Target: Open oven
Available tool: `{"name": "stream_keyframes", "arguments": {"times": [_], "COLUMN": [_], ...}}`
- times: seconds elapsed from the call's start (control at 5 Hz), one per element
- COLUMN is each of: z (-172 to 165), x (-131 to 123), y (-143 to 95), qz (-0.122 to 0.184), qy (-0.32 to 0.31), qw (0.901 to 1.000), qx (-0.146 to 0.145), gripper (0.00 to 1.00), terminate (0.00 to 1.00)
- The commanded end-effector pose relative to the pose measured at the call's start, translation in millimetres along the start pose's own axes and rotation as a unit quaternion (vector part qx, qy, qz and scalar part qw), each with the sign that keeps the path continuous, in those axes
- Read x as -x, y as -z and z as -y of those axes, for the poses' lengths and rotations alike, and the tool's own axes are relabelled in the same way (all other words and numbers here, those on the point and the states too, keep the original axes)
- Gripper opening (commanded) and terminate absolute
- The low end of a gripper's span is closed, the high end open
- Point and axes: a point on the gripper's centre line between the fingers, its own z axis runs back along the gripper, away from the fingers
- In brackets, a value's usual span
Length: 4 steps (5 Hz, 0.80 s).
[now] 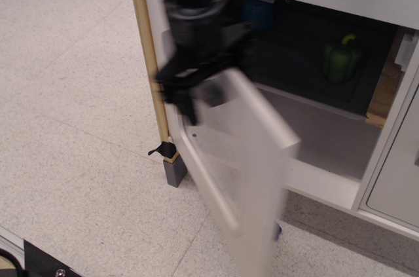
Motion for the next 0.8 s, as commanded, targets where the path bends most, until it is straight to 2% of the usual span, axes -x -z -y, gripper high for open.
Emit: {"name": "stream_keyframes", "arguments": {"times": [0.0, 0.2, 0.4, 0.6], "z": [-52.5, -64.2, -62.8, -47.0], "x": [-69.5, -91.0, -96.4, -87.2], "y": [-15.5, -19.5, -36.1, -62.7], "qz": [0.061, 0.061, 0.062, 0.041], "qy": [0.033, 0.050, 0.058, 0.063], "qw": [0.9974, 0.9964, 0.9960, 0.9971], "qx": [-0.019, -0.030, -0.030, -0.013], "gripper": [1.00, 1.00, 1.00, 1.00], "terminate": [0.00, 0.00, 0.00, 0.00]}}
